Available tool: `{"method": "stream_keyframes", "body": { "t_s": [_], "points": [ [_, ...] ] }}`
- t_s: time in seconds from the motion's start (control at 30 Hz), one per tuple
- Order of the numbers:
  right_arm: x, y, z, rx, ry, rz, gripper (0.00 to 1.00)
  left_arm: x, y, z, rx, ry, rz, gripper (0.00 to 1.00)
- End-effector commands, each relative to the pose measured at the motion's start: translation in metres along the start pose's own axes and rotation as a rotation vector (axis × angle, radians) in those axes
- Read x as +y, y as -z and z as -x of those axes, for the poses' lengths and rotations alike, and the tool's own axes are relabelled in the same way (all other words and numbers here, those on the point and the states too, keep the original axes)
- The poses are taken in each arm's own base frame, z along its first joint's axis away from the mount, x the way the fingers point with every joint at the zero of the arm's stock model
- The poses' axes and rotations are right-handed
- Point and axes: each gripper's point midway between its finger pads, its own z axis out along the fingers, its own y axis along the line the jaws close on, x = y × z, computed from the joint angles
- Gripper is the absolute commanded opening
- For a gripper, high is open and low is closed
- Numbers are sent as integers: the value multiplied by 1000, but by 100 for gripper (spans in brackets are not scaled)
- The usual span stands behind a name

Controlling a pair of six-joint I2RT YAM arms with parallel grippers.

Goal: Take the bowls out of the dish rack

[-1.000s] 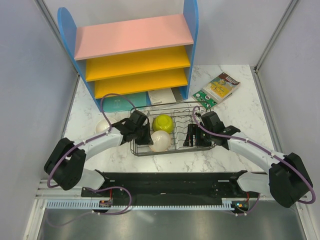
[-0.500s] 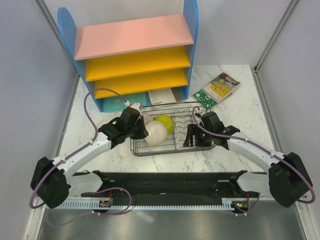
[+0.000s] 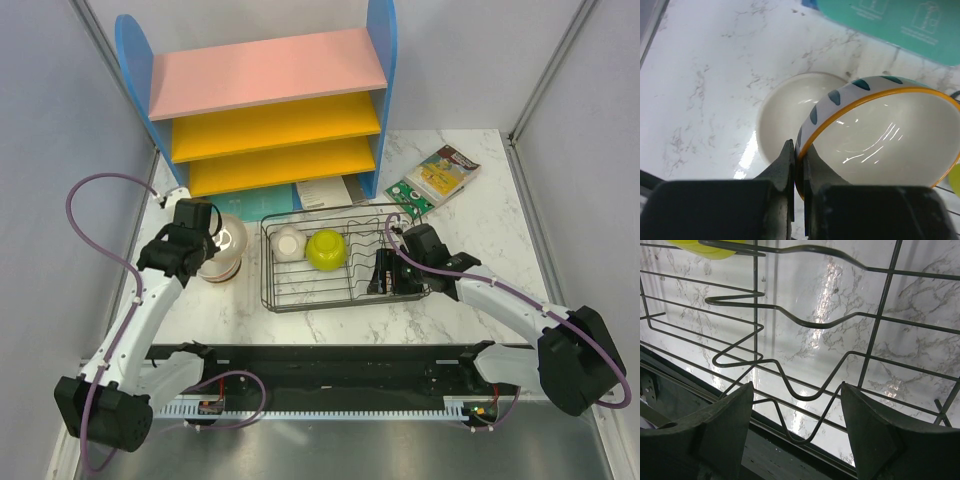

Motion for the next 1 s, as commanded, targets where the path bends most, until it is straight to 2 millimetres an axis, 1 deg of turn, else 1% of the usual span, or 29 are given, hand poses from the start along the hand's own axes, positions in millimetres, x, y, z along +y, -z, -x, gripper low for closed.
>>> {"method": "stream_keyframes", "body": {
  "t_s": [0.0, 0.13, 0.2, 0.27, 0.3, 0.4, 0.5, 0.6, 0.63, 0.67, 0.7, 0.73, 0.8, 0.97],
  "points": [
    [3, 0, -1, -1, 2, 23, 78, 19, -7, 5, -4, -19, 43, 2],
    [5, 1, 3, -7, 5, 27, 78, 24, -20, 1, 41, -15, 81, 2],
    [6, 2, 2, -5, 6, 28, 78, 29, -29, -6, 76, -10, 103, 2],
    [5, 1, 1, -3, 2, 26, 78, 28, -35, -8, 86, -4, 93, 2],
    [4, 1, 1, -1, 2, 25, 78, 28, -38, -14, 109, -3, 81, 2],
    [5, 0, -1, 6, 1, 29, 78, 26, -43, -19, 125, 0, 66, 2],
    [5, 0, 0, 7, -3, 27, 78, 23, -41, -18, 125, 7, 49, 2],
    [4, -1, 0, 8, -3, 23, 78, 22, -40, -18, 121, 1, 39, 14],
    [4, -2, 0, 10, -5, 23, 78, 23, -39, -17, 116, 2, 36, 21],
    [5, -2, 0, 13, -5, 24, 78, 23, -38, -17, 112, 1, 36, 27],
    [5, -2, 0, 14, -5, 25, 78, 23, -38, -17, 111, 0, 36, 37],
    [5, -3, 0, 13, -5, 24, 78, 24, -37, -16, 107, 1, 35, 41],
    [6, -2, 1, 12, -3, 27, 78, 24, -37, -16, 110, -3, 36, 48],
    [8, -1, 4, 5, -2, 30, 78, 24, -37, -14, 103, -5, 37, 57]
  ]
}}
